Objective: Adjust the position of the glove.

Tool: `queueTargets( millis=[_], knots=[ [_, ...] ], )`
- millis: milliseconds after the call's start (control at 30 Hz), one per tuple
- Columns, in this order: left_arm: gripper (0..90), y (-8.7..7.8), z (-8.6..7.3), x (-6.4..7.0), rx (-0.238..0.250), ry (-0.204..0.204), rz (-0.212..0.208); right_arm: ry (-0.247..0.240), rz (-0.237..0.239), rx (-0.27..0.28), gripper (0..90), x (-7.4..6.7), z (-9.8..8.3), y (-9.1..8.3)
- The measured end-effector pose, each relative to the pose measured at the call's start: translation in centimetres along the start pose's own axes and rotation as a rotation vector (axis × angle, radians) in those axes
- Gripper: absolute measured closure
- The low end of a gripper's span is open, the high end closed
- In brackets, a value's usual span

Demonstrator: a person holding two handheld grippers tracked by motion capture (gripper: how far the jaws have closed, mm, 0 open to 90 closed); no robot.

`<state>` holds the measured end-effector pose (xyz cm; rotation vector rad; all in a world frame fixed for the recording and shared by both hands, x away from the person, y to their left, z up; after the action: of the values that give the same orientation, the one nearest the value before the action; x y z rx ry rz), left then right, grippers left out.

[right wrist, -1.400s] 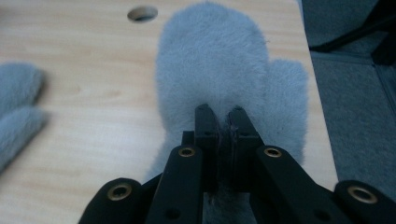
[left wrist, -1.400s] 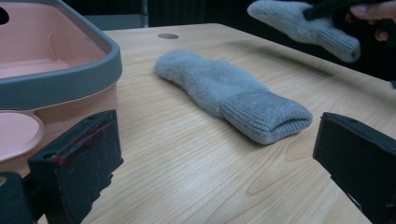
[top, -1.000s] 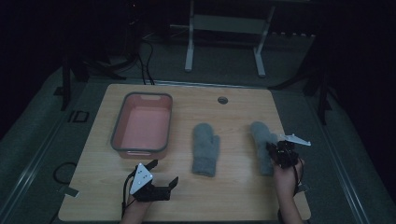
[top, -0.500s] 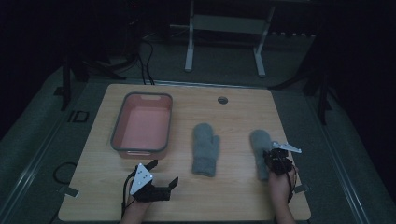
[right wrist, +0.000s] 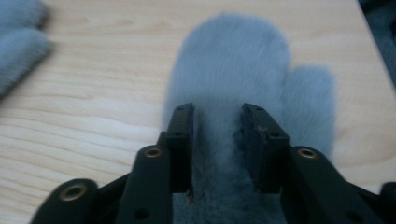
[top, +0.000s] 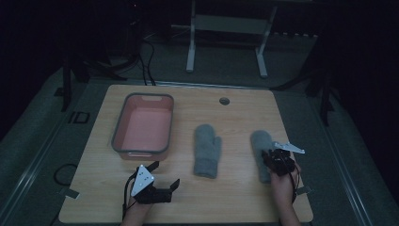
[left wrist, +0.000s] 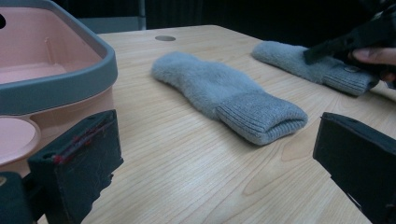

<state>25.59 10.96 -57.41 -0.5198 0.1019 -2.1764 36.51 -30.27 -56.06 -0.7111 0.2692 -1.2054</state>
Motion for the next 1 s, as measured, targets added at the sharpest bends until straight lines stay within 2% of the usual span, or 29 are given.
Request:
queueTargets(
  millis=[100,200,300,500,533,633,733,800,1000],
  knots=[
    [1.4,0.0,0.0,0.0,-0.002,0.001,0.0,-0.044,0.065,0.025,52.8,0.5,1.0,-0.5],
    [1.4,-0.1,0.1,0.1,0.006,-0.004,-0.024,-0.12,0.105,0.022,47.3,1.1,1.6,-0.6],
    [1.3,-0.1,0.1,0.3,0.006,0.001,-0.041,-0.182,0.134,0.006,45.9,1.6,1.6,-0.5],
    [1.4,0.1,0.0,0.4,0.003,0.009,-0.047,-0.253,0.159,-0.031,40.1,2.2,0.9,0.0],
    [1.4,0.0,0.0,0.5,0.005,0.011,-0.052,-0.271,0.151,-0.039,39.8,2.2,0.8,0.1],
    [1.3,0.0,0.0,0.5,0.002,0.004,-0.059,-0.275,0.168,-0.056,39.4,2.4,0.2,0.7],
    [1.3,0.0,0.0,0.5,0.007,0.006,-0.063,-0.282,0.157,-0.075,40.2,2.4,-0.6,1.4],
    [1.3,0.0,0.0,0.5,0.007,0.006,-0.066,-0.278,0.156,-0.06,43.3,2.3,-1.0,1.7],
    [1.4,0.1,0.0,0.6,0.002,0.015,-0.068,-0.225,0.136,-0.025,64.0,1.8,-1.4,1.7]
  ],
)
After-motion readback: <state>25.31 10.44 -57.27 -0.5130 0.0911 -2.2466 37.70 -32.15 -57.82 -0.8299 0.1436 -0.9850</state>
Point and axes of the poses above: each handheld gripper's, and its own axes: y roughly forward along the jaws, z roughly out of its top, x roughly to its right, the point moved 4 cm from there along y, roughly forward along the jaws, and after that the axes turned 14 degrees about -y, right-handed, at the moved point
